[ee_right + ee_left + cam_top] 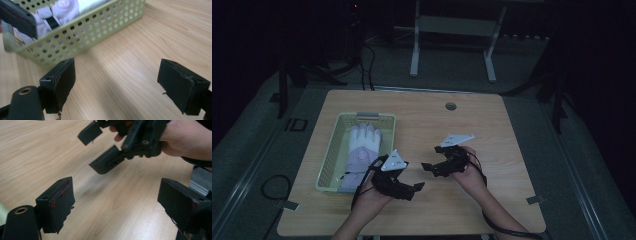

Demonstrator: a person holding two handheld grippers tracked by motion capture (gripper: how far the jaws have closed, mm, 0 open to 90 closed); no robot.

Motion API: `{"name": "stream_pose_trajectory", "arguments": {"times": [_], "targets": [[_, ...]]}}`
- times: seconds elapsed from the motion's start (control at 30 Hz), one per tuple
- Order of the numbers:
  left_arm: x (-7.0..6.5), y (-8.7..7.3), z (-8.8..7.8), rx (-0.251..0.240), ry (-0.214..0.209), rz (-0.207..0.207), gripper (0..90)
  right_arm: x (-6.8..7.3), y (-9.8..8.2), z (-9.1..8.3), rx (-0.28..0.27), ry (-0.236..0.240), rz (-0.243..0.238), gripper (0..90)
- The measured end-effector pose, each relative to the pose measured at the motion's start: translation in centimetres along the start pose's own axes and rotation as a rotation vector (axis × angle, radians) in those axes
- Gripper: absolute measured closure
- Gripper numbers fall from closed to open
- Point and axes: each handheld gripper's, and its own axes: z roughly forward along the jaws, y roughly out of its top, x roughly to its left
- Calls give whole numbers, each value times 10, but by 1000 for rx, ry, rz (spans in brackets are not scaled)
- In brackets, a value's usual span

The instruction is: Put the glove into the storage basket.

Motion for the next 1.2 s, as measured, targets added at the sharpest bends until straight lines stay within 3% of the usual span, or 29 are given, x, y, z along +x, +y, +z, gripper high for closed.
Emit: {"name": "stream_pose_trajectory", "arguments": {"times": [0.1, 0.13, 0.53, 0.8, 1.03, 1.2], "targets": [[-5, -1, 5, -4, -13, 5, 142, -2, -6, -4, 8, -5, -12, 144], [-10, -3, 12, 3, -36, 4, 142, -3, -9, -6, 12, -4, -14, 142], [-29, -15, 50, 52, -141, 35, 142, -11, -40, -24, 36, -18, 13, 140], [-37, -27, 71, 108, -176, 47, 142, -19, -66, -43, 26, -28, 17, 140], [-39, -30, 82, 109, -199, 51, 143, -22, -80, -48, 42, -49, 15, 138], [-44, -33, 95, 110, -228, 67, 143, -27, -92, -55, 27, -44, 40, 137]]}}
